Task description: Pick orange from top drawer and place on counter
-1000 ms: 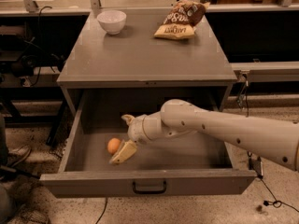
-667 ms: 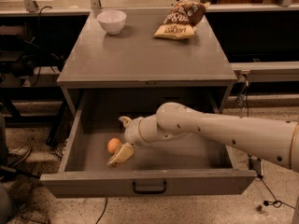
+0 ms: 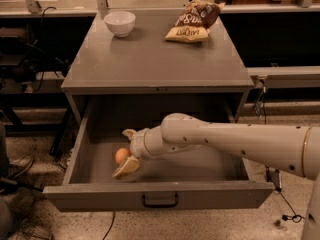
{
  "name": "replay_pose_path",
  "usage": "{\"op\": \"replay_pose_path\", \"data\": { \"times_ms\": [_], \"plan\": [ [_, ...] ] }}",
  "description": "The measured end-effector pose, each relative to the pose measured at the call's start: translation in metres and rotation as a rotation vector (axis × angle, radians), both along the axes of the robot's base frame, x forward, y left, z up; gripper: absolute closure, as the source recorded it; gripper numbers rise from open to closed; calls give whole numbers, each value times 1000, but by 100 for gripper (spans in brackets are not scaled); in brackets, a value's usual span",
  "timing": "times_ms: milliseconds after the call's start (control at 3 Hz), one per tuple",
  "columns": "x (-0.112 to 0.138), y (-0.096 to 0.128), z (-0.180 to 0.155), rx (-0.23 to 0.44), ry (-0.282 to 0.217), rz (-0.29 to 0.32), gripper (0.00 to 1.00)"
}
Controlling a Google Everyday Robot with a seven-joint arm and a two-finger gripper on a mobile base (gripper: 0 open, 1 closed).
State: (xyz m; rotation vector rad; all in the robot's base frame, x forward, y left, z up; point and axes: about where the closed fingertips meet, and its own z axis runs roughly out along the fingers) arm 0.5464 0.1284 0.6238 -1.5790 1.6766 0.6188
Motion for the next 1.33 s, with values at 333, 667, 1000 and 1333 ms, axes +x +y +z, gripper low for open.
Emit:
{"op": "replay_pose_path", "data": {
  "times_ms": [333,667,1000,1333],
  "plan": [
    [1,-4,-4,-11,-4,-4,38],
    [2,-14,-10,-38,3,-6,61],
    [4,-36,-3,-38,24,-5,84],
    [14,-79,66,51,-8,2,100]
  ]
}}
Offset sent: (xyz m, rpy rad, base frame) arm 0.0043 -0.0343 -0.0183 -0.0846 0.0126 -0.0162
